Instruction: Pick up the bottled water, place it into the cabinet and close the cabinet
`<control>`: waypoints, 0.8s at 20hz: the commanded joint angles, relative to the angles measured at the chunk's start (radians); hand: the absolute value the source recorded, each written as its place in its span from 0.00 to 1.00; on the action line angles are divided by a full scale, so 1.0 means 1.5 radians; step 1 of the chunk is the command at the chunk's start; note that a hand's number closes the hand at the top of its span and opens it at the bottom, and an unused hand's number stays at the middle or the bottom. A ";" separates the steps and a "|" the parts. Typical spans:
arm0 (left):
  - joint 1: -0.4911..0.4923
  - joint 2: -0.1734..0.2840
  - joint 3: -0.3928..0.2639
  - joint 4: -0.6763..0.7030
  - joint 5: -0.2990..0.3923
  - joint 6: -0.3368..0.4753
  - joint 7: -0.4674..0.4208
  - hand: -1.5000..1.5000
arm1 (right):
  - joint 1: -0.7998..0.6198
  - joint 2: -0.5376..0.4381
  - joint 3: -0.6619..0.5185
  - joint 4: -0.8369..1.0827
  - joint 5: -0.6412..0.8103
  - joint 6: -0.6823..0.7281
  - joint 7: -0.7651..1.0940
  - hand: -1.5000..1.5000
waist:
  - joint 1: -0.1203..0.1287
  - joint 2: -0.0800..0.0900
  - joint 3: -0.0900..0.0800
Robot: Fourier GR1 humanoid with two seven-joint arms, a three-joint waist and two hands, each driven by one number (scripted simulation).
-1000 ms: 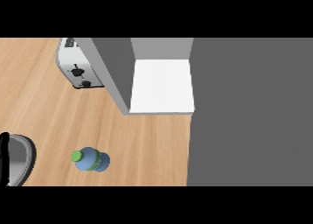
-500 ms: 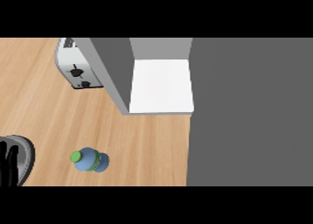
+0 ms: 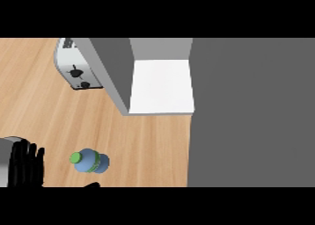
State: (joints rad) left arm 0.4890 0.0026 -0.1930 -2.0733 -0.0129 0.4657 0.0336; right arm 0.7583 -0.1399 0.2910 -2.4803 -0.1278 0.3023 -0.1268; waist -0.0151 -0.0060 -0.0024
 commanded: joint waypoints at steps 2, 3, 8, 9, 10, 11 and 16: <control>-0.032 -0.002 0.041 0.132 0.103 -0.037 -0.087 0.00 | 0.039 -0.024 -0.035 -0.126 -0.045 -0.010 0.048 0.00 | 0.004 0.003 0.000; -0.064 0.014 0.104 0.142 0.149 -0.071 -0.064 0.00 | 0.035 -0.004 0.008 -0.089 0.018 -0.016 0.022 0.00 | 0.002 0.003 0.000; -0.093 0.016 0.153 0.311 0.193 -0.129 -0.182 0.00 | 0.098 -0.028 0.022 -0.138 0.013 0.003 0.000 0.00 | -0.004 0.002 0.000; -0.102 -0.001 0.122 0.340 0.177 -0.113 -0.212 0.00 | 0.077 -0.019 0.030 -0.131 0.034 -0.013 0.011 0.00 | 0.000 0.003 0.000; -0.105 -0.001 0.148 0.398 0.191 -0.146 -0.259 0.00 | 0.091 -0.018 0.036 -0.125 0.034 -0.010 -0.009 0.00 | -0.004 0.002 -0.001; -0.107 -0.002 0.125 0.409 0.198 -0.135 -0.267 0.00 | 0.112 -0.031 0.018 -0.120 0.017 0.006 -0.036 0.00 | -0.005 0.001 0.000; -0.203 -0.001 0.169 0.593 0.218 -0.210 -0.361 0.00 | 0.114 -0.032 0.045 -0.120 0.046 -0.007 -0.028 0.00 | -0.004 0.004 0.000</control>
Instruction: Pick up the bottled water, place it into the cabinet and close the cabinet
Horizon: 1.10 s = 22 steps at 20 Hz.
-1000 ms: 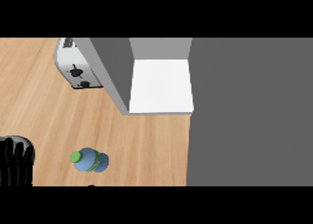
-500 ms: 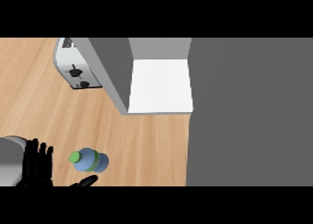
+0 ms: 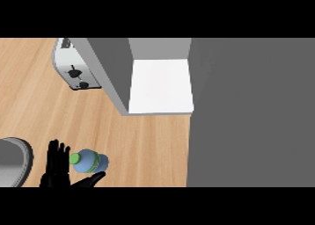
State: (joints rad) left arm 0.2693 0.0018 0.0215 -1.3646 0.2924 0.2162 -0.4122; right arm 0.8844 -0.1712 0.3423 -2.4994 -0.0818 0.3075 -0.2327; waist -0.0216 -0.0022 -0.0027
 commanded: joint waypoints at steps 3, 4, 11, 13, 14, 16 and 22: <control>-0.069 -0.001 0.018 0.187 0.033 -0.064 -0.127 0.00 | 0.072 -0.026 0.007 -0.073 0.025 0.012 -0.027 0.00 | -0.004 -0.001 0.001; -0.077 -0.001 0.020 0.218 0.027 -0.077 -0.150 0.00 | 0.056 -0.024 0.011 -0.119 0.030 -0.011 0.023 0.00 | -0.001 0.001 0.000; -0.148 0.015 0.062 0.373 0.054 -0.162 -0.279 1.00 | 0.081 -0.044 0.013 -0.141 0.015 -0.016 0.018 0.00 | 0.002 0.002 -0.001; -0.192 0.029 0.071 0.424 0.041 -0.141 -0.276 1.00 | 0.074 -0.033 0.044 -0.101 0.053 -0.015 -0.013 0.00 | -0.002 0.002 0.000; -0.182 0.024 0.057 0.413 0.031 -0.131 -0.278 1.00 | 0.062 -0.022 0.052 -0.099 0.050 -0.029 -0.009 0.00 | 0.001 0.002 0.000; -0.187 0.020 0.041 0.414 -0.010 -0.067 -0.289 1.00 | 0.067 -0.040 0.042 -0.099 0.042 -0.018 -0.014 0.00 | -0.002 0.002 0.000; -0.213 0.045 -0.009 0.457 -0.071 -0.079 -0.357 1.00 | 0.074 -0.051 0.037 -0.061 0.046 -0.012 -0.051 0.00 | -0.011 0.003 -0.001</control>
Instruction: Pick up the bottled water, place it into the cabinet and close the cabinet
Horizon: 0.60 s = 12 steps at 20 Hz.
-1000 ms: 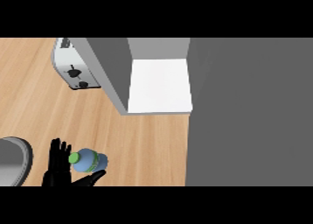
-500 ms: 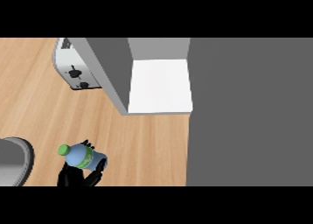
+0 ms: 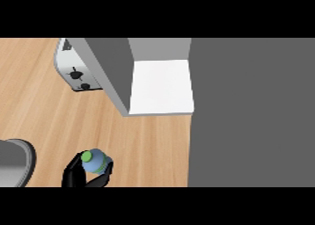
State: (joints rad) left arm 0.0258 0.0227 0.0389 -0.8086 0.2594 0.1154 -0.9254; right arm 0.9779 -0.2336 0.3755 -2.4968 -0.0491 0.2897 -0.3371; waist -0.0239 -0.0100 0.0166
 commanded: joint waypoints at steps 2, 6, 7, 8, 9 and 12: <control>-0.076 0.051 -0.056 0.089 -0.082 -0.040 -0.017 1.00 | 0.005 -0.012 -0.004 -0.039 0.008 0.006 -0.005 0.00 | -0.012 0.008 -0.013; -0.107 0.059 -0.084 0.118 -0.127 -0.053 -0.057 1.00 | 0.027 -0.014 0.003 -0.083 -0.006 -0.006 0.017 0.00 | -0.005 0.008 -0.013; -0.111 0.041 -0.093 0.121 -0.127 -0.056 -0.043 1.00 | 0.023 -0.023 -0.029 -0.071 -0.017 -0.003 0.006 0.00 | -0.002 0.007 -0.012; -0.111 0.050 -0.084 0.138 -0.129 -0.062 -0.079 1.00 | 0.019 -0.001 0.028 -0.082 0.030 -0.026 0.032 0.00 | 0.001 0.008 -0.013; -0.132 0.030 -0.085 0.124 -0.125 -0.047 -0.046 1.00 | 0.010 -0.010 -0.004 -0.100 -0.013 -0.028 0.051 0.00 | 0.005 0.008 -0.012; -0.154 0.020 -0.088 0.091 -0.115 -0.061 0.002 1.00 | 0.033 -0.040 -0.043 -0.122 -0.047 -0.010 0.047 0.00 | 0.007 0.006 -0.011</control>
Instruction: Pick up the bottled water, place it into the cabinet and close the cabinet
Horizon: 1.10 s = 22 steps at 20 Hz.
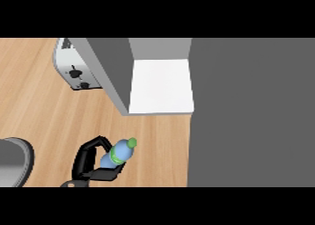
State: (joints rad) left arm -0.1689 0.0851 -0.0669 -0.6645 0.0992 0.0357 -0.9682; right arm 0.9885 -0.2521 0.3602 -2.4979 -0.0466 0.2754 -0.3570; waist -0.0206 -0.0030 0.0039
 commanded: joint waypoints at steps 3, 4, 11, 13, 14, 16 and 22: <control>-0.026 -0.036 -0.025 -0.025 -0.007 -0.014 0.065 1.00 | 0.072 -0.027 -0.020 -0.065 -0.022 0.019 -0.031 0.00 | -0.001 -0.002 -0.002; -0.023 -0.055 -0.037 -0.022 -0.007 -0.011 0.048 1.00 | 0.072 -0.033 -0.020 -0.106 -0.023 0.013 0.000 0.00 | 0.000 -0.001 -0.003; -0.076 -0.056 -0.131 -0.146 0.088 0.062 0.192 1.00 | 0.067 -0.031 -0.006 -0.119 -0.021 -0.001 0.022 0.00 | 0.001 -0.001 -0.003; -0.063 -0.056 -0.167 -0.203 0.088 0.117 0.241 1.00 | 0.069 -0.025 -0.013 -0.063 -0.022 0.008 -0.030 0.00 | 0.003 -0.002 -0.002; -0.091 -0.057 -0.175 -0.186 0.094 0.137 0.249 1.00 | 0.073 -0.040 -0.048 -0.108 -0.060 0.009 -0.008 0.00 | 0.001 0.000 -0.003; -0.111 -0.057 -0.232 -0.220 0.126 0.193 0.311 1.00 | 0.061 -0.031 -0.043 -0.078 -0.057 0.009 -0.022 0.00 | -0.001 0.000 -0.003; -0.223 -0.057 -0.242 -0.153 0.184 0.238 0.334 1.00 | 0.066 -0.040 -0.075 -0.048 -0.070 0.030 -0.052 0.00 | -0.008 0.003 -0.003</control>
State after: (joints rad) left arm -0.4081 0.0009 -0.3995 -0.9378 0.3100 0.3307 -0.5115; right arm 1.0713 -0.2910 0.2958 -2.4961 -0.0610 0.3015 -0.4528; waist -0.0259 -0.0012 -0.0005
